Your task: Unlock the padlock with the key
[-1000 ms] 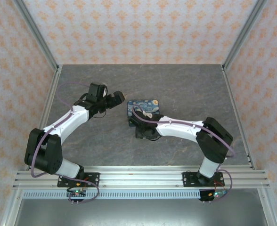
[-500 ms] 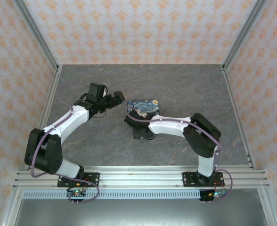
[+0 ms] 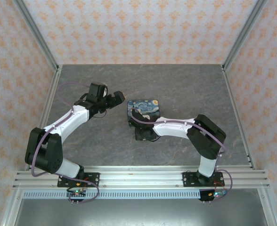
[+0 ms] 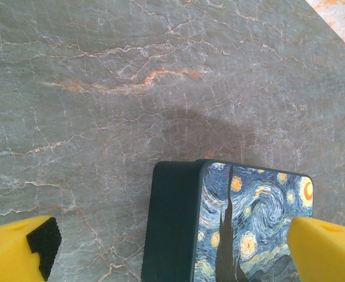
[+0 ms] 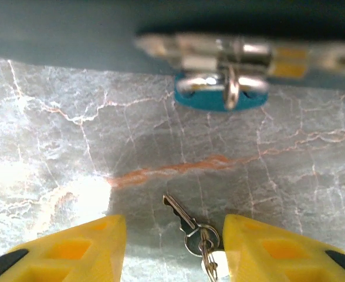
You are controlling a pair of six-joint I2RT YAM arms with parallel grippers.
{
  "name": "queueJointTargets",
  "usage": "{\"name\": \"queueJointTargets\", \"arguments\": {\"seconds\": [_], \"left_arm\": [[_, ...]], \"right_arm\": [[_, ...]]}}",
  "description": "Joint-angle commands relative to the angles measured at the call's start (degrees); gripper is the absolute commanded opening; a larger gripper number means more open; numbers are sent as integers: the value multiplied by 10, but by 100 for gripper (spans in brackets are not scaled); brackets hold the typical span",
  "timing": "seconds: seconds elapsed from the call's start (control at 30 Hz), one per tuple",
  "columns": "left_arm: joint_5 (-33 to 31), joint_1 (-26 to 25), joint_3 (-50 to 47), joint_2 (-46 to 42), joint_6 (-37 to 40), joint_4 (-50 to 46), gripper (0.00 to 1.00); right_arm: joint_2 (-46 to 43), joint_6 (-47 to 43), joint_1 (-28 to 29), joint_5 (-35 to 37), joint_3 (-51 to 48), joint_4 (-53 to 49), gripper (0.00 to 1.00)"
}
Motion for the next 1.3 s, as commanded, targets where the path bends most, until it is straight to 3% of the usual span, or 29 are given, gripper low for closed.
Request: {"name": "queueJointTargets", "arguments": {"seconds": [0.0, 0.27, 0.63, 1.0, 1.27], "left_arm": [[0, 5, 8, 9, -6, 10, 100], [-1, 5, 9, 14, -8, 13, 100], [1, 5, 9, 12, -11, 12, 100], [0, 5, 5, 9, -12, 13, 100], [-1, 5, 7, 10, -11, 13, 100]], "right_arm": [[-25, 10, 3, -30, -23, -18, 47], [-34, 17, 15, -37, -23, -22, 47], [-6, 20, 15, 60, 6, -59, 47], [25, 18, 15, 36, 29, -50, 43], [24, 13, 17, 26, 18, -69, 33]]}}
